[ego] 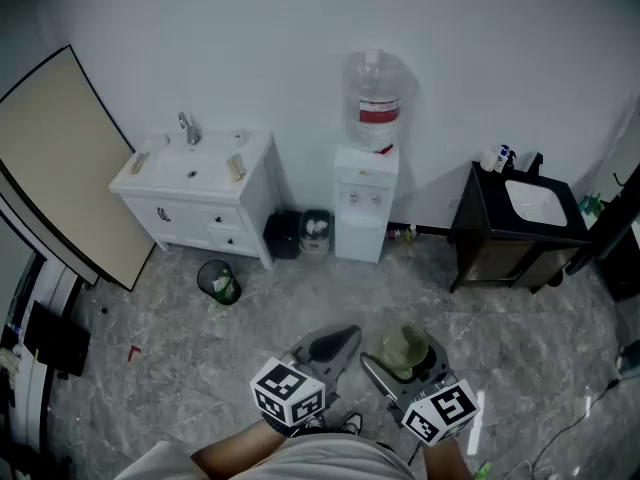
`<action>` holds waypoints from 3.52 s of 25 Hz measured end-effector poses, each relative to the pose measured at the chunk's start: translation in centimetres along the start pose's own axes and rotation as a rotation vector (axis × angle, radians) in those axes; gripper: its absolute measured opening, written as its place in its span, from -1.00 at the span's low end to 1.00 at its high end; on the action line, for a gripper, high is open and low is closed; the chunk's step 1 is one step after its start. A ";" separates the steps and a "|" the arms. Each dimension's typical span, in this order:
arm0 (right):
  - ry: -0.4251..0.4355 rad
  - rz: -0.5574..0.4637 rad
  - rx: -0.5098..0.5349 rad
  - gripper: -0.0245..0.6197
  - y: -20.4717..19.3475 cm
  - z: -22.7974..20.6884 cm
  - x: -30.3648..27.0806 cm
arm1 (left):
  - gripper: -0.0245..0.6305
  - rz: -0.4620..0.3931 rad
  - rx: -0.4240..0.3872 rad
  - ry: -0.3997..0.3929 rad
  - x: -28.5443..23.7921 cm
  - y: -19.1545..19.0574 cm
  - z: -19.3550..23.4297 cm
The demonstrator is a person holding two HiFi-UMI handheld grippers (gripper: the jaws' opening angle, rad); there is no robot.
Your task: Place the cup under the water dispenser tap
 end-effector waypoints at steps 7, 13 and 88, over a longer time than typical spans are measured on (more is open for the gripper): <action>0.007 0.001 -0.001 0.21 0.1 -1.0 0.7 | -0.91 0.006 -0.005 0.005 -0.8 -0.6 -0.7; 0.014 -0.010 -0.016 0.21 0.1 -2.3 1.3 | -0.91 -0.013 0.021 -0.020 -1.3 -1.2 -0.7; -0.222 0.200 0.043 0.21 -46.9 -58.8 -42.9 | -0.91 0.037 0.001 0.017 -41.9 -24.5 56.5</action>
Point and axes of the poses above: the fingertips, and each gripper's own axes: x backward along the fingers, z to its left, y out of its top, the point moved 10 cm from there along x, backward along the fingers, and after that the axes turned 14 degrees about -z, right-handed, at the moved point
